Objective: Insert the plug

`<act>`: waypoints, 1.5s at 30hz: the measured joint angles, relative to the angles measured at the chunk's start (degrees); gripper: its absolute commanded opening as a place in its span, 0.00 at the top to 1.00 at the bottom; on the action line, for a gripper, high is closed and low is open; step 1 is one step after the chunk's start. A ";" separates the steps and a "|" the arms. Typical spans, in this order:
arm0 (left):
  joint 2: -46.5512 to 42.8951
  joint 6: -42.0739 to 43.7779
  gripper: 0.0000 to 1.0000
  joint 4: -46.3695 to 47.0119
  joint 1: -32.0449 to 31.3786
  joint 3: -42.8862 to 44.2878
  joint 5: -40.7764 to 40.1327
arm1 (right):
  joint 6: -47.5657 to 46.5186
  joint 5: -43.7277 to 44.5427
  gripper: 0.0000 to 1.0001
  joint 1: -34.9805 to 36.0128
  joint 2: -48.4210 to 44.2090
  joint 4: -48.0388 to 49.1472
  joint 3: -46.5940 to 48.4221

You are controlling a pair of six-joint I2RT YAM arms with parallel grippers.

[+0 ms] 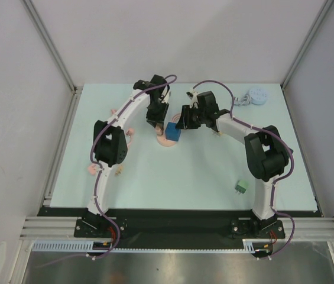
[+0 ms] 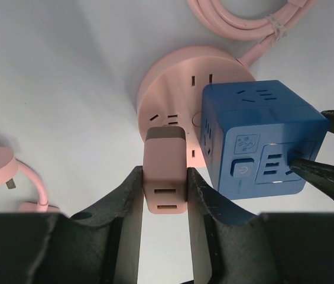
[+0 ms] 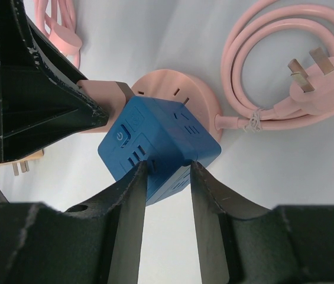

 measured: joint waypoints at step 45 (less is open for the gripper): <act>2.97 -0.98 1.00 0.63 -1.64 2.12 -1.31 | -0.15 -0.42 0.70 0.09 0.02 0.07 0.11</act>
